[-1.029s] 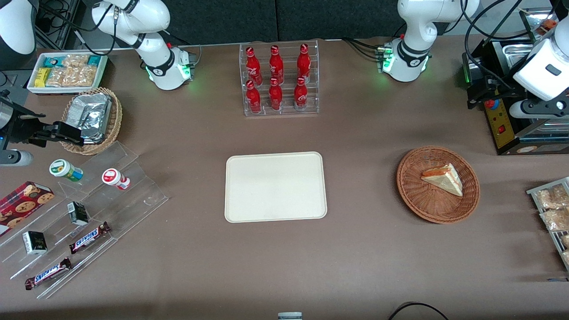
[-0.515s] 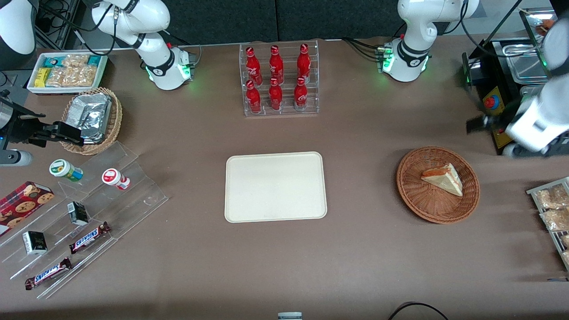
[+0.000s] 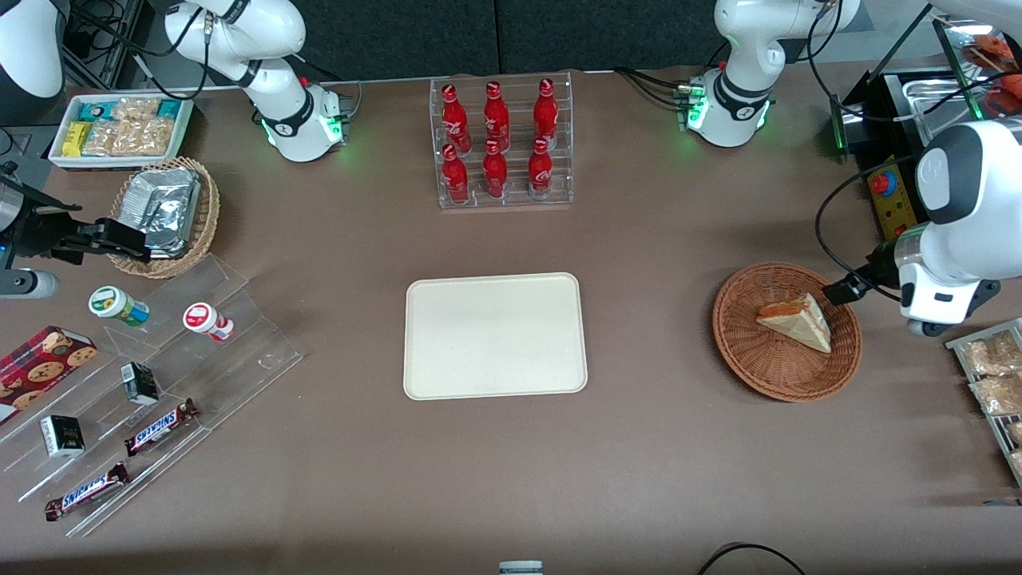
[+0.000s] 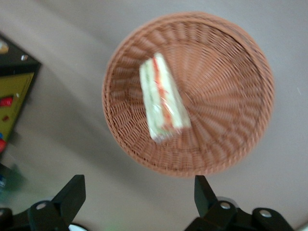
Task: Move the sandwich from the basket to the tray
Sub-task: 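Move the left gripper down over the sandwich in the wicker basket, then close the left gripper on the wrapped sandwich and lift it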
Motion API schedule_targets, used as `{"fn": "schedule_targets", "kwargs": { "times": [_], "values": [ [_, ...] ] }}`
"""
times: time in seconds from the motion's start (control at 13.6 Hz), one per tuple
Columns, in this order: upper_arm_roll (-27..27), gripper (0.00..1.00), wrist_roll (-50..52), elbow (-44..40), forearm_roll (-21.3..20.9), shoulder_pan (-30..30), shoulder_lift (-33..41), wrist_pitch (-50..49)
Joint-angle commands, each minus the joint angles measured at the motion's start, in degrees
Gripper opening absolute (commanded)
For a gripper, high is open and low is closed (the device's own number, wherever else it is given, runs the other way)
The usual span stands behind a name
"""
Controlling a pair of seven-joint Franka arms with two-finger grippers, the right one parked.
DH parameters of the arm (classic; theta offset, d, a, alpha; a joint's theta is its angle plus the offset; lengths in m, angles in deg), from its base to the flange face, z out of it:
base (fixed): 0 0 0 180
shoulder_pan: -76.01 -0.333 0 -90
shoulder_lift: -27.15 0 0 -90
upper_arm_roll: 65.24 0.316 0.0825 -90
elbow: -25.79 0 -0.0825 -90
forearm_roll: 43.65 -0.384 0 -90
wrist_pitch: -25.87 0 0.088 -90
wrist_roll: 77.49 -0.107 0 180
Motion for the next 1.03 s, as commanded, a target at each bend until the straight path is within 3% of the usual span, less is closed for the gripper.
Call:
{"fn": "schedule_targets", "kwargs": {
  "times": [0.0, 0.29, 0.59, 0.96],
  "values": [
    [-0.1, 1.0, 7.1, 8.5, 1.3, -4.5, 1.6, 10.0],
    [-0.2, 1.0, 14.0, 12.3, 7.8, -5.8, -1.1, 20.8],
    [-1.3, 1.0, 21.2, 11.8, 8.3, -3.5, -5.7, 25.8],
    [-1.3, 1.0, 21.1, 12.2, 8.1, -2.5, -10.8, 30.0]
  ]
}}
